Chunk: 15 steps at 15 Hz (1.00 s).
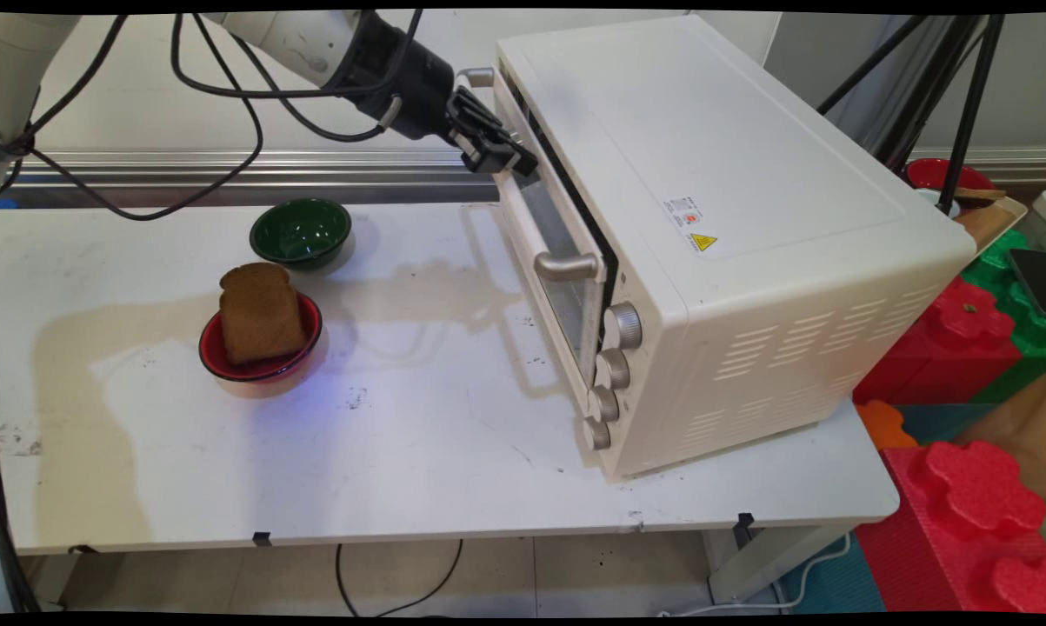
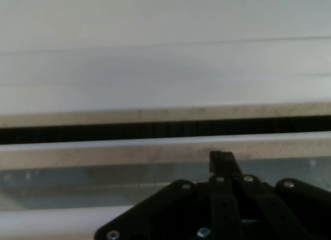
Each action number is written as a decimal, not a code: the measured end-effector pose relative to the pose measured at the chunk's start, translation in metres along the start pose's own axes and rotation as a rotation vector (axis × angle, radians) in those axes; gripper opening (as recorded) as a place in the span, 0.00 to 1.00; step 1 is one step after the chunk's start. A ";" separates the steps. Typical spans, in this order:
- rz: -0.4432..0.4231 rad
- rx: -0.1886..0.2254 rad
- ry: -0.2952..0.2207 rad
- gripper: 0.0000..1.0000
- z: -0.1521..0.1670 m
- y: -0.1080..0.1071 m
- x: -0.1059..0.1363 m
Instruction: Open the oven
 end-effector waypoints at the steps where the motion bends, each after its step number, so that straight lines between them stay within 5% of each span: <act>1: -0.002 0.002 -0.005 0.00 -0.004 0.000 -0.004; 15: 0.002 0.009 -0.095 0.00 -0.039 -0.001 -0.063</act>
